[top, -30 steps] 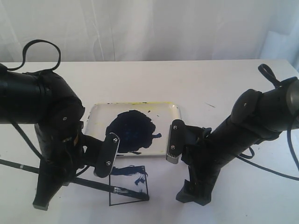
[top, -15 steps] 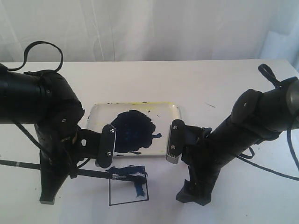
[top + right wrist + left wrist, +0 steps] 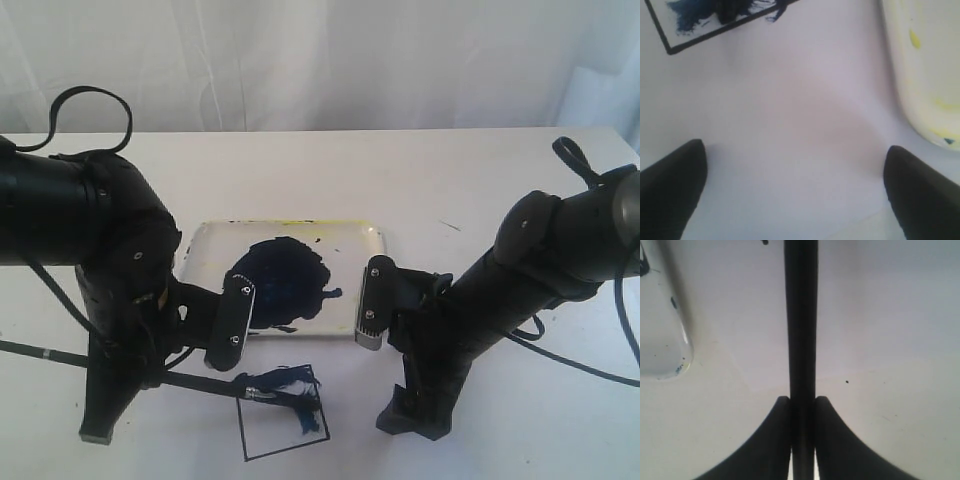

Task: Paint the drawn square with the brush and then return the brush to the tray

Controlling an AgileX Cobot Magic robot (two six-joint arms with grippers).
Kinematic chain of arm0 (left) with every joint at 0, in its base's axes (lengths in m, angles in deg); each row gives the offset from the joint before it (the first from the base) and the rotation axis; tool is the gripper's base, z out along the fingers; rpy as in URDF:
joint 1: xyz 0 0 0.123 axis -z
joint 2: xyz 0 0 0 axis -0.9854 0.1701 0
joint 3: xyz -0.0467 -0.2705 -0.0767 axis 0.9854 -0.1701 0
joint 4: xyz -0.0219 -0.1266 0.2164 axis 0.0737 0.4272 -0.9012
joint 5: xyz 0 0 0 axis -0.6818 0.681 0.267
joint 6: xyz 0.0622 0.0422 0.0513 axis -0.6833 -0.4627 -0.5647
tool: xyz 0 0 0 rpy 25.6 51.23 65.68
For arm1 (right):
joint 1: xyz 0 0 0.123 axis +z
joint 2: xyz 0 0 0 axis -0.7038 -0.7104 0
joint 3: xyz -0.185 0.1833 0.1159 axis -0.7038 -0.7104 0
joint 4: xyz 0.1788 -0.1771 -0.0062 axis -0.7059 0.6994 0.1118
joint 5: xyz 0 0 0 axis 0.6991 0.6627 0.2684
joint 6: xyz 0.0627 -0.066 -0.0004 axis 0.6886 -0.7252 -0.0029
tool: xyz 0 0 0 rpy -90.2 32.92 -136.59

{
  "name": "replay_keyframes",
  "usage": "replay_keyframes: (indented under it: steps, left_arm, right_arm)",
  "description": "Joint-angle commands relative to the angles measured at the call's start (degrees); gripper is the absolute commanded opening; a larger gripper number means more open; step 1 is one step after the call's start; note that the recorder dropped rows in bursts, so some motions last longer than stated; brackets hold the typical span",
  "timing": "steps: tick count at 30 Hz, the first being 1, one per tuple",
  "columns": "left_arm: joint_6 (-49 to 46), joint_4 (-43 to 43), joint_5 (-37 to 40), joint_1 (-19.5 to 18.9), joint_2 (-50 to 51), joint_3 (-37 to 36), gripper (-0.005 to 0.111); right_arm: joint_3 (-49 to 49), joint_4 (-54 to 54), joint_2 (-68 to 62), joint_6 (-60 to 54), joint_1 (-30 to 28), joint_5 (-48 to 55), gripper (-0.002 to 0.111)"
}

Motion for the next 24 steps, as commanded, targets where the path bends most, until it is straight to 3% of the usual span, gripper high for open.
replay_keyframes:
  steps: [1, 24]
  left_arm:
    - [-2.48, 1.3, 2.18, 0.35, -0.39, 0.05, 0.0]
    - [-4.56, 1.47, 1.01, 0.35, -0.39, 0.05, 0.0]
  right_arm:
    - [-1.27, 2.13, -1.92, 1.63, 0.01, 3.22, 0.089]
    - [-1.27, 2.23, -1.92, 2.34, 0.01, 1.67, 0.089]
